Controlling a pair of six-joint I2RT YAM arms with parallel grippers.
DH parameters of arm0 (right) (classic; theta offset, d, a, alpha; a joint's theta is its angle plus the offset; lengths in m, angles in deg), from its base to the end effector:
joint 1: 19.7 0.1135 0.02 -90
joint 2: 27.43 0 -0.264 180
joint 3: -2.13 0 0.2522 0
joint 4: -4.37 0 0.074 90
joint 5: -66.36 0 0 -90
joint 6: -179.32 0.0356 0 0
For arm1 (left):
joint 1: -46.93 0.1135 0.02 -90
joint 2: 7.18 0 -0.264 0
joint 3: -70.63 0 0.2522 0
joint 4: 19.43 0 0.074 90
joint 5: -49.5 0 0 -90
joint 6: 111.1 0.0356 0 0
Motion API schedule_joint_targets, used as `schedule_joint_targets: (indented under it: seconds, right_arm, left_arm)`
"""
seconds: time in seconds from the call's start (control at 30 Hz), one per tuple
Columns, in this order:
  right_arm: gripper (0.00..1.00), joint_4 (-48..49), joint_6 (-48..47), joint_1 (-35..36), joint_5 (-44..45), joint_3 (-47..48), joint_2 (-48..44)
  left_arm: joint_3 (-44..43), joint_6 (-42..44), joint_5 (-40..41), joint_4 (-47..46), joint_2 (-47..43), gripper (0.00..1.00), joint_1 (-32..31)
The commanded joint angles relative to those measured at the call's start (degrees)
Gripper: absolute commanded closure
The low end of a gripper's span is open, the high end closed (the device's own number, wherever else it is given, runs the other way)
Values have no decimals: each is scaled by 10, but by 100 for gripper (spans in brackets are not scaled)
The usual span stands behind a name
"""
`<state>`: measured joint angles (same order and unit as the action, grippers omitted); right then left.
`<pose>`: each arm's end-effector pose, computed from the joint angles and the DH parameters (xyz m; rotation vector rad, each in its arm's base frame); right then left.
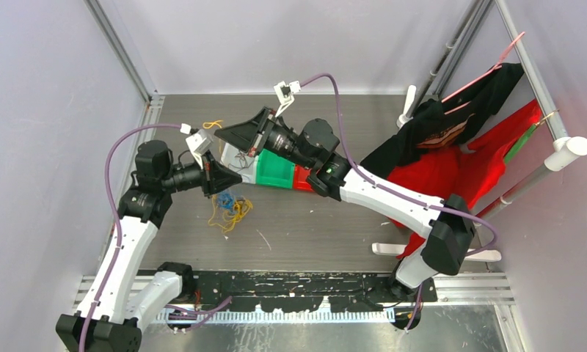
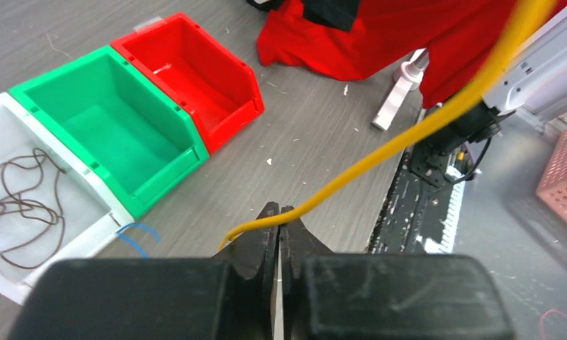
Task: Untangle the cables
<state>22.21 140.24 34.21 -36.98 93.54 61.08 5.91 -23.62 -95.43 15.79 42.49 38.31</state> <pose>0.2093 0.3011 0.4286 -0.2731 1.3913 1.7038 0.1749 -0.0560 0.3477 0.7412 1.7470 -1.0438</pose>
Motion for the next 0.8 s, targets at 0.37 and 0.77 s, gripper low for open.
schedule_joint_targets:
  seconds: [0.37,0.77]
  right_arm:
    - [85,61,-76,-22,25,-152,-109]
    - [99,63,-34,-28,-7,-89,-93]
  left_arm:
    - [-90,-2,-61,28,-7,100,-3]
    - [23,30,-49,4,-26,15,-12]
